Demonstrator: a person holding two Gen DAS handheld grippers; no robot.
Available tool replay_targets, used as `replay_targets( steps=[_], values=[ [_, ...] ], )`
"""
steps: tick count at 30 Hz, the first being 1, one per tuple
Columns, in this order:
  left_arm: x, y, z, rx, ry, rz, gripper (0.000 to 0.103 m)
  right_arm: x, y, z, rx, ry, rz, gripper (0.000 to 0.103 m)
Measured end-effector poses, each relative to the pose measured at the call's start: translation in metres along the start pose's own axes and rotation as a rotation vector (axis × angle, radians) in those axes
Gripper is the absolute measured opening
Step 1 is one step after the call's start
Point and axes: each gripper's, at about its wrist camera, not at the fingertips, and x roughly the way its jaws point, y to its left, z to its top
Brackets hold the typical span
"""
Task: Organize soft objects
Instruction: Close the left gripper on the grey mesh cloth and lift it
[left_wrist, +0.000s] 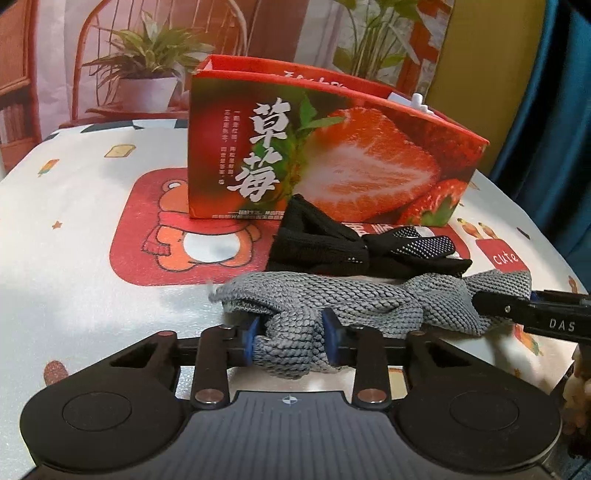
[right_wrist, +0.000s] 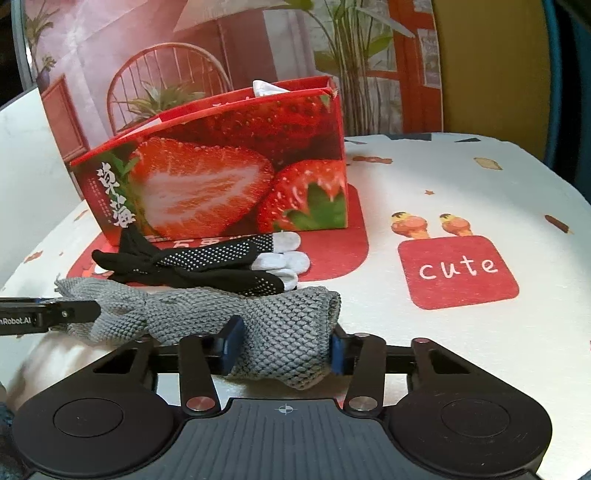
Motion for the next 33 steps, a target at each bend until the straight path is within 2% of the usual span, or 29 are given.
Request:
replay_targets(
  steps=[10,16,25,29,33],
  values=[
    [-0.004,0.005,0.0,-0.012,0.003,0.013,0.033,-0.005,-0.002,-0.001,0.014,-0.025,0.0,0.029],
    [-0.006,0.012,0.0,-0.056,-0.003,0.041,0.032,-0.007,0.001,-0.002,0.008,-0.032,0.033,0.027],
    [-0.005,0.011,-0.001,-0.039,0.003,0.037,0.032,-0.005,0.005,-0.003,0.004,-0.019,0.061,0.021],
    [-0.008,0.01,-0.001,-0.04,-0.008,0.031,0.025,-0.007,0.008,-0.004,-0.003,-0.022,0.075,0.02],
    [-0.018,0.008,0.0,-0.026,-0.044,0.034,0.023,-0.012,0.011,-0.003,-0.016,-0.035,0.083,0.02]
  ],
)
